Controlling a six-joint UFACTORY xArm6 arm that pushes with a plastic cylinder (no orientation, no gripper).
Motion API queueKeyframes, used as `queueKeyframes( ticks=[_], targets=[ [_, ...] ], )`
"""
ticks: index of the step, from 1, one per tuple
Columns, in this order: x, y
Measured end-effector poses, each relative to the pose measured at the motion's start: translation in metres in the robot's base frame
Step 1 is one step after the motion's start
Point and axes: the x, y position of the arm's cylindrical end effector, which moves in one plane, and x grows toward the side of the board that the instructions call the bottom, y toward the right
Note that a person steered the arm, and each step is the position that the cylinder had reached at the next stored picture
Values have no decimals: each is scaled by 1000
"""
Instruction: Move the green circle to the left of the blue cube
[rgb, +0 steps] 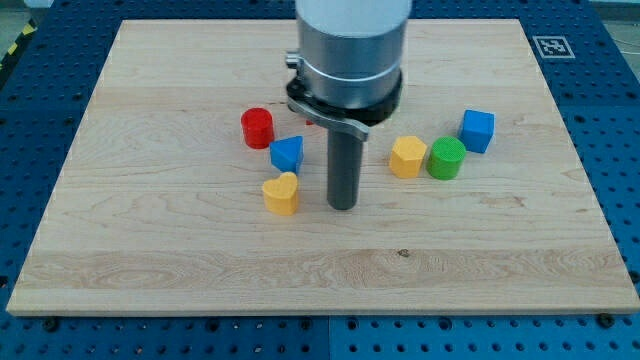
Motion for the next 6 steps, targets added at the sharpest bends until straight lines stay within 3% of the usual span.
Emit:
queueKeyframes(
  ticks=[3, 6],
  targets=[
    [-4, 86],
    [-64, 114]
  ],
)
